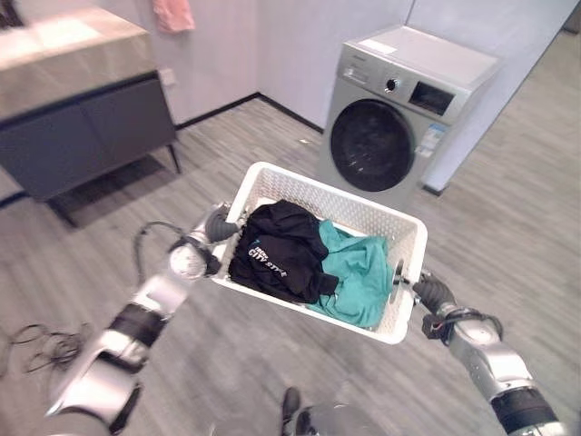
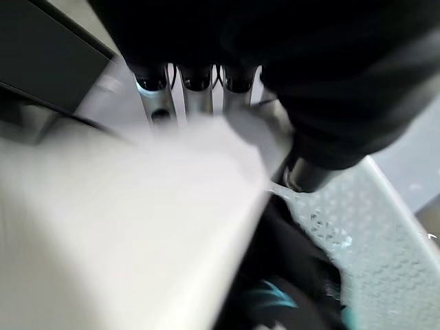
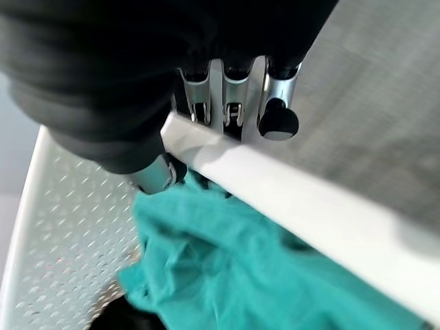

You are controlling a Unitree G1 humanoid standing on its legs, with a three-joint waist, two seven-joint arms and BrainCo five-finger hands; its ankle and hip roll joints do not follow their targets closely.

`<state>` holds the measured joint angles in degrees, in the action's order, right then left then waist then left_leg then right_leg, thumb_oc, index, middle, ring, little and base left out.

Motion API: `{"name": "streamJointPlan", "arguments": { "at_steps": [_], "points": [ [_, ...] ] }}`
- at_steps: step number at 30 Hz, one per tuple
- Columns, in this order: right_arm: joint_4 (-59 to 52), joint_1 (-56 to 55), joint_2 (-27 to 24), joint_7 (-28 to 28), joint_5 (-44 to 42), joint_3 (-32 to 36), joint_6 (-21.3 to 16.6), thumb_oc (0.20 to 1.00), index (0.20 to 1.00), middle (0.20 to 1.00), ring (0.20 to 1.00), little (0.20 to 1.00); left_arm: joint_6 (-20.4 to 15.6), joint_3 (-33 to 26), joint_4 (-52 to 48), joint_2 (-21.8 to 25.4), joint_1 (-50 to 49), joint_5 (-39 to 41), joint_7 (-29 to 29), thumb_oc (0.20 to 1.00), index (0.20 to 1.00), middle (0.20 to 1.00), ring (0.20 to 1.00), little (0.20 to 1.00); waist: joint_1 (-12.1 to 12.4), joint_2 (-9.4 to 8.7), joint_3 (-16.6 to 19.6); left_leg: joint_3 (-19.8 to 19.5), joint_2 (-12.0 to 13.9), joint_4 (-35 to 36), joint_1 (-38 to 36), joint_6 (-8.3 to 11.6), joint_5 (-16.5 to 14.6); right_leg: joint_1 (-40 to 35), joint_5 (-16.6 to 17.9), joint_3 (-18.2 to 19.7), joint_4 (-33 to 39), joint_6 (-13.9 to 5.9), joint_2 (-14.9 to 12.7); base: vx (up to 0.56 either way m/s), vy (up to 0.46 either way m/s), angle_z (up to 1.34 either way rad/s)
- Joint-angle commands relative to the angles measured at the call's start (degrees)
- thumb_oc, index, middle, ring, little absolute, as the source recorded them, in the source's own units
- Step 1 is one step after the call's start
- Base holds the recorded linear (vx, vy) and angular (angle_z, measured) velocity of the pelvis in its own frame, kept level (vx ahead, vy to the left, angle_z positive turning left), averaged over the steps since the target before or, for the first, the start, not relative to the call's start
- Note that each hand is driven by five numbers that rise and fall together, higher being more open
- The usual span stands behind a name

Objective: Grab the laundry basket,head to the washer,open it,put in the laundry and shut it.

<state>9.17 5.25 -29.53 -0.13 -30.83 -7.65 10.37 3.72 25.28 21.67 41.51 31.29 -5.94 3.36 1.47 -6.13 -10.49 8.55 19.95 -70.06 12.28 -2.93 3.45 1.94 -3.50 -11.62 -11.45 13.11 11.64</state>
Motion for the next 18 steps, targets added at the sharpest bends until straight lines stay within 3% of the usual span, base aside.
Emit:
{"name": "streamJointPlan", "arguments": {
  "at_steps": [1, 3, 5, 6, 7, 8, 12, 13, 14, 15, 16, 17, 18],
  "points": [
    [-4.4, -0.6, -6.5, -2.7, -2.6, 7.4, -5.8, 0.2, 0.2, 0.2, 0.2, 0.2, -1.4, -6.7, 1.6, 2.5, 10.1, 2.7, 4.1, 0.2, 0.2, 0.2, 0.2, 0.2, -0.9, 0.74, 1.3, -2.2, 1.4, 18.0, -5.6, 3.94, -1.0, -6.2, -1.2, 0.4, 9.5, -12.75, -9.5, 0.3, -0.126, 0.07],
    [-5.3, -1.6, -6.6, -2.3, -1.9, 8.2, -5.5, 0.2, 0.2, 0.2, 0.2, 0.2, -1.6, -6.5, 1.9, 2.1, 10.5, 2.6, 4.0, 0.2, 0.2, 0.2, 0.2, 0.2, -0.2, 0.38, 1.0, -1.9, -3.5, 23.3, -1.4, 4.43, -3.5, -7.8, -2.4, 1.2, 9.1, -13.23, -9.8, 0.32, 0.006, 0.2],
    [-5.4, -2.4, -6.4, -2.3, -2.0, 8.6, -5.9, 0.2, 0.2, 0.2, 0.2, 0.2, -1.8, -5.1, 2.8, 1.4, 11.7, 2.3, 3.7, 0.2, 0.2, 0.2, 0.2, 0.2, 0.4, 0.03, 0.9, 0.1, -7.2, 35.9, 0.9, 4.77, -4.3, -9.0, -3.1, 1.1, 8.9, -13.99, -10.5, 0.34, 0.052, -0.04],
    [-5.3, -2.5, -6.4, -2.5, -2.0, 8.9, -6.3, 0.2, 0.2, 0.2, 0.2, 0.2, -1.9, -4.3, 3.9, 0.8, 12.7, 2.3, 4.0, 0.2, 0.2, 0.2, 0.2, 0.2, 0.7, -0.01, 0.8, 0.6, -9.0, 44.1, 1.4, 4.84, -3.8, -9.7, -3.7, 0.5, 9.0, -14.53, -10.9, 0.4, 0.096, -0.23],
    [-5.1, -2.4, -6.3, -2.8, -1.9, 9.1, -7.1, 0.2, 0.2, 0.2, 0.2, 0.2, -2.1, -3.5, 4.6, 0.3, 13.5, 2.1, 4.1, 0.2, 0.2, 0.2, 0.2, 0.2, 1.7, 0.54, 0.9, 0.6, -12.8, 57.2, 2.6, 5.03, 0.1, -11.0, -3.8, -0.7, 9.3, -15.11, -10.5, 0.43, 0.093, -0.17],
    [-5.1, -2.3, -6.1, -2.8, -1.9, 9.3, -7.2, 0.2, 0.2, 0.2, 0.2, 0.2, -2.2, -3.5, 4.5, 0.2, 13.6, 2.1, 3.9, 0.2, 0.2, 0.2, 0.2, 0.2, 2.1, 0.7, 1.0, 0.1, -14.3, 61.9, 2.6, 5.29, 1.2, -11.8, -4.3, -0.7, 9.5, -15.36, -10.4, 0.32, 0.064, -0.16],
    [-4.9, -1.2, -4.7, -2.6, -1.6, 8.6, -6.9, 0.2, 0.2, 0.2, 0.2, 0.2, -1.7, -3.8, 3.9, 0.8, 13.0, 1.9, 3.1, 0.2, 0.2, 0.2, 0.2, 0.2, 3.5, 1.43, 2.0, 0.4, -16.4, 65.8, 2.5, 5.16, 2.1, -14.0, -7.2, 0.8, 8.4, -15.3, -9.5, 0.38, 0.048, -0.29],
    [-4.4, -0.2, -3.9, -2.5, -1.4, 7.8, -7.1, 0.2, 0.2, 0.2, 0.2, 0.2, -1.6, -3.9, 3.6, 1.5, 12.5, 1.3, 3.0, 0.2, 0.2, 0.2, 0.2, 0.2, 4.7, 1.23, 3.0, -2.6, -17.7, 65.2, 0.9, 3.78, 2.6, -14.8, -8.7, 1.9, 6.1, -15.01, -9.1, 0.42, 0.057, -0.6],
    [-4.4, -0.1, -3.9, -2.5, -1.3, 7.7, -7.1, 0.2, 0.2, 0.2, 0.2, 0.2, -1.6, -4.0, 3.6, 1.5, 12.5, 1.3, 3.0, 0.2, 0.2, 0.2, 0.2, 0.2, 4.7, 1.32, 3.1, -2.7, -17.6, 65.3, 1.1, 3.77, 2.8, -14.5, -8.6, 1.9, 6.0, -14.96, -9.0, 0.43, 0.032, -0.9],
    [-3.6, 0.9, -3.4, -2.4, -1.3, 7.0, -7.0, 0.2, 0.2, 0.2, 0.2, 0.2, -1.7, -3.8, 3.8, 2.7, 12.3, 1.4, 3.0, 0.2, 0.2, 0.2, 0.2, 0.2, 5.5, 0.54, 3.4, -4.2, -18.6, 63.7, 0.5, 3.4, 2.1, -14.1, -8.1, 2.4, 1.4, -15.79, -8.9, 0.38, 0.054, -1.19],
    [-1.8, 2.6, -2.4, -2.4, -1.0, 5.9, -6.7, 0.2, 0.2, 0.2, 0.2, 0.2, -1.7, -4.2, 4.2, 4.5, 11.4, 1.6, 3.3, 0.2, 0.2, 0.2, 0.2, 0.2, 5.8, -0.12, 3.4, -3.5, -18.8, 62.2, -2.2, 1.82, -0.6, -11.2, -4.8, 2.3, -9.0, -19.34, -10.2, 0.39, 0.054, -1.2],
    [-1.8, 2.6, -2.4, -2.4, -1.0, 5.9, -6.7, 0.2, 0.2, 0.2, 0.2, 0.2, -1.7, -4.2, 4.2, 4.5, 11.3, 1.6, 3.3, 0.2, 0.2, 0.2, 0.2, 0.2, 5.9, -0.11, 3.4, -3.4, -18.8, 62.2, -2.2, 1.82, -0.6, -11.1, -4.8, 2.4, -9.1, -19.33, -10.2, 0.4, 0.086, -1.27],
    [-1.2, 4.4, -1.6, -2.1, -0.4, 5.4, -6.2, 0.2, 0.2, 0.2, 0.2, 0.2, -1.5, -3.9, 4.6, 5.4, 11.4, 1.3, 3.3, 0.2, 0.2, 0.2, 0.2, 0.2, 5.6, 0.0, 3.0, -1.7, -18.2, 61.5, -4.5, 0.67, -2.7, -8.7, -0.3, 0.2, -17.3, -22.16, -12.5, 0.16, 0.039, -0.74]
  ]
}}
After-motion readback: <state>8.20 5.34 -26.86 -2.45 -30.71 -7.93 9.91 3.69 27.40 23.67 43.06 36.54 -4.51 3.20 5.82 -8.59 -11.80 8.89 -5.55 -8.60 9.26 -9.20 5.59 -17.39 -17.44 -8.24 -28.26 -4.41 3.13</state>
